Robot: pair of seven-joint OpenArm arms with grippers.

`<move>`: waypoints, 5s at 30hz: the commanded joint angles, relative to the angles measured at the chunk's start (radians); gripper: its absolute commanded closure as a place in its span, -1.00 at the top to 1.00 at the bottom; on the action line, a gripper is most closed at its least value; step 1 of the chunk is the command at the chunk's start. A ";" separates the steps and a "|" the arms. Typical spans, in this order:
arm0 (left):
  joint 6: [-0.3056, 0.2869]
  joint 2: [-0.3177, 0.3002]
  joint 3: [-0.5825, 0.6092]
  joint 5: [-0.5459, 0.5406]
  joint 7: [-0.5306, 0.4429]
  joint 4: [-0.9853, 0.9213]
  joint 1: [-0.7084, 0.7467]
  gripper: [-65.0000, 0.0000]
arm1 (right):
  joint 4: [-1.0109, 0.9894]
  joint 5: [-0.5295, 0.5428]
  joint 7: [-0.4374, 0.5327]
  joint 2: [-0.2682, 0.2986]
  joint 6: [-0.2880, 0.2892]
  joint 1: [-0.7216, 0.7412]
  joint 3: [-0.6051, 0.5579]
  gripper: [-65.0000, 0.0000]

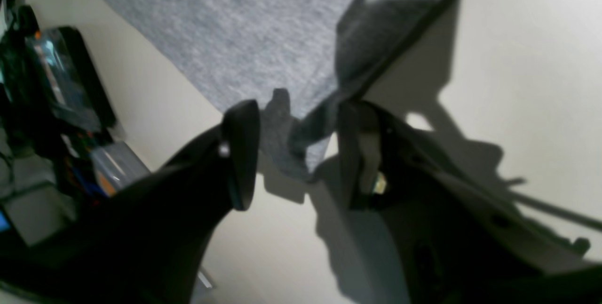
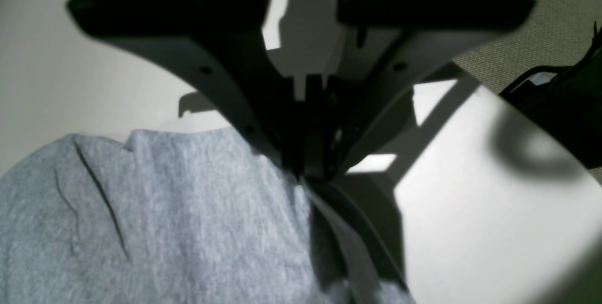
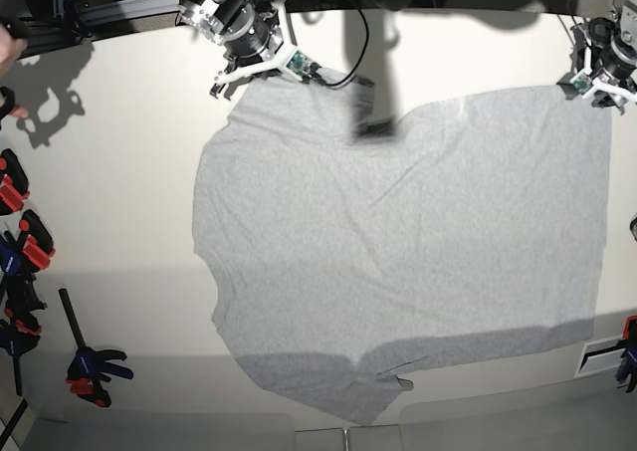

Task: Fold the T-shirt properly
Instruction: 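Move the left gripper to the opposite shoulder corner and grasp it, then pull both shoulder corners outward to stretch the shirt flat, then lift the shoulder edge with both grippers and drag it toward the hem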

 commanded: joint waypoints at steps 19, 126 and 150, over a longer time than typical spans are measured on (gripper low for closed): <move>-0.180 0.097 -0.005 -0.088 0.003 -0.198 -0.133 -0.97 | -0.017 -0.020 -0.082 0.014 0.006 -0.010 0.004 -1.00; 0.600 0.151 -0.007 -0.035 0.261 0.356 -0.077 -1.00 | 0.162 -0.018 -0.064 0.192 -0.301 0.465 0.006 -1.00; 0.600 0.204 -0.007 -0.159 0.103 0.346 -0.139 -1.00 | -0.074 0.039 0.075 0.001 -0.306 0.525 0.006 -1.00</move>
